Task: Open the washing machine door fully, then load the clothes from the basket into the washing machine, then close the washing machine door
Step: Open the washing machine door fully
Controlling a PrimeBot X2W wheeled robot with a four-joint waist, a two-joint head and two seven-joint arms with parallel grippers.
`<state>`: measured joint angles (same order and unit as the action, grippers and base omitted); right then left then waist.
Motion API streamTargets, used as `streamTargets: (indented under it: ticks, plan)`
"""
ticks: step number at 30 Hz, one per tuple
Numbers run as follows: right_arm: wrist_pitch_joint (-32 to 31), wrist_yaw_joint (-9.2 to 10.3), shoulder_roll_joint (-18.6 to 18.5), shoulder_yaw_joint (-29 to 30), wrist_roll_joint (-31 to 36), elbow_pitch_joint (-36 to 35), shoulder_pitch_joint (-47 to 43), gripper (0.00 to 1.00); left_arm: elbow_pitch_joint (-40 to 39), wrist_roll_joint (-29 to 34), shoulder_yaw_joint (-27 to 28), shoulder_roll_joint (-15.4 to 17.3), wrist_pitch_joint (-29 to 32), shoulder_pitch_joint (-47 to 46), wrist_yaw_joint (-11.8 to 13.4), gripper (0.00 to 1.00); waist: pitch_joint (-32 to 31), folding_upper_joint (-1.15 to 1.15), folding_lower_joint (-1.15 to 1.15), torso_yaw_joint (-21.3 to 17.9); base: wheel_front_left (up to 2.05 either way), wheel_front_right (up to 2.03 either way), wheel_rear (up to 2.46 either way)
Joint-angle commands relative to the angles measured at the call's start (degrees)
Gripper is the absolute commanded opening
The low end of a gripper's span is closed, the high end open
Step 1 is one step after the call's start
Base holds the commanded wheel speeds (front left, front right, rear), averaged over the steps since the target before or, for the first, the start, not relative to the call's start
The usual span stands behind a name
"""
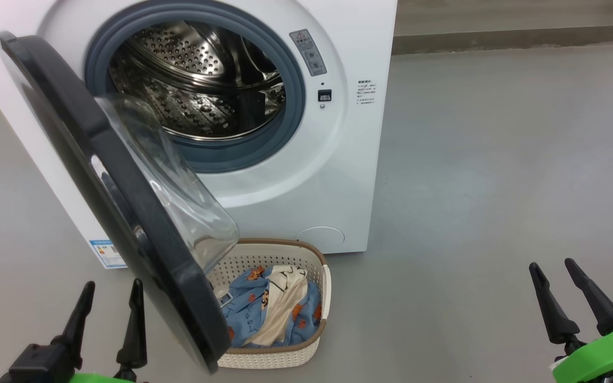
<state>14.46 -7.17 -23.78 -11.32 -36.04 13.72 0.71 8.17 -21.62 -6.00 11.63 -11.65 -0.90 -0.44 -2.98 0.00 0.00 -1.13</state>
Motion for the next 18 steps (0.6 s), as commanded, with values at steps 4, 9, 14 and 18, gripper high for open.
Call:
streamTargets:
  ticks: [4, 9, 14, 18]
  plan:
    - [0.53, -0.32, -2.10, -1.26, 0.55, -0.87, 2.08, 1.00, -0.94, -0.31, 1.62, 1.54, -0.71, -1.91, 0.53, 1.00, 0.01, 0.00, 0.00, 0.04, 0.00, 0.00, 0.00]
    - [0.53, -0.32, -2.07, -1.26, 0.69, -0.77, 2.13, 1.00, -0.87, -0.42, 1.39, 1.67, -0.68, -1.94, 0.66, 1.00, -0.01, 0.00, 0.00, 0.09, 0.00, 0.00, 0.00]
    - [0.53, -0.32, -1.96, -1.39, 0.89, -0.77, 2.28, 1.00, -0.82, -0.48, 1.24, 1.83, -0.72, -1.94, 0.86, 1.00, -0.06, 0.00, 0.00, 0.12, 0.00, 0.00, 0.00]
    - [0.53, -0.32, -1.90, -1.35, 0.98, -0.82, 2.28, 1.00, -0.81, -0.57, 1.11, 2.00, -0.75, -1.96, 0.93, 1.00, -0.03, 0.00, 0.00, 0.16, 0.00, 0.00, 0.00]
